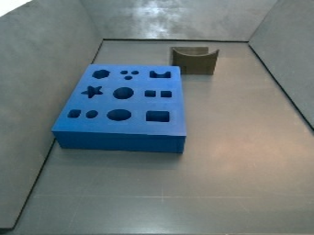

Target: Insert the rectangle object.

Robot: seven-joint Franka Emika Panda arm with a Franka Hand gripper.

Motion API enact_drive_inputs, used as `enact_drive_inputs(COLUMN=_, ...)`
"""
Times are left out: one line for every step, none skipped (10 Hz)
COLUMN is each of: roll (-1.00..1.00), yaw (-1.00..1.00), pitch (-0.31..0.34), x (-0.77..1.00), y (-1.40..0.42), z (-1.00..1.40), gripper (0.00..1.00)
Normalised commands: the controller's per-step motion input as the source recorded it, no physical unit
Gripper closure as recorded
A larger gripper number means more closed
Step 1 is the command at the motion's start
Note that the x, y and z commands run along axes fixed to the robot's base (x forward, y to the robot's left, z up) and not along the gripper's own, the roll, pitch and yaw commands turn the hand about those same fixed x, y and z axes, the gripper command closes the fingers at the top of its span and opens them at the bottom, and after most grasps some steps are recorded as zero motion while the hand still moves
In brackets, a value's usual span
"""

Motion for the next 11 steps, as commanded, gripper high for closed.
enact_drive_inputs(roll=0.26, yaw=-0.18, pitch=-0.156, x=0.69, y=0.55, z=-0.32, gripper=1.00)
enact_drive_inputs(roll=0.16, yaw=-0.12, pitch=-0.111, x=0.55, y=0.29, z=-0.24, gripper=1.00)
enact_drive_inputs(roll=0.14, yaw=-0.09, pitch=-0.055, x=0.40, y=0.15, z=-0.12, gripper=1.00)
enact_drive_inputs(roll=0.10, yaw=-0.06, pitch=0.003, x=0.25, y=0.07, z=-0.05, gripper=1.00)
enact_drive_inputs(roll=-0.13, yaw=-0.05, pitch=0.421, x=-0.68, y=-0.61, z=0.32, gripper=1.00)
enact_drive_inputs(roll=-0.14, yaw=-0.03, pitch=0.405, x=-0.73, y=-0.61, z=0.36, gripper=1.00)
enact_drive_inputs(roll=-0.11, yaw=0.00, pitch=0.245, x=-0.42, y=-0.29, z=0.24, gripper=1.00)
enact_drive_inputs(roll=-0.09, yaw=0.01, pitch=0.158, x=-0.20, y=-0.13, z=0.09, gripper=1.00)
enact_drive_inputs(roll=0.00, yaw=-0.87, pitch=-0.011, x=0.00, y=-0.05, z=-1.00, gripper=1.00)
enact_drive_inputs(roll=0.00, yaw=-0.74, pitch=0.000, x=0.00, y=-0.15, z=-1.00, gripper=1.00)
enact_drive_inputs(roll=0.04, yaw=-0.40, pitch=-0.016, x=0.18, y=-0.35, z=-1.00, gripper=1.00)
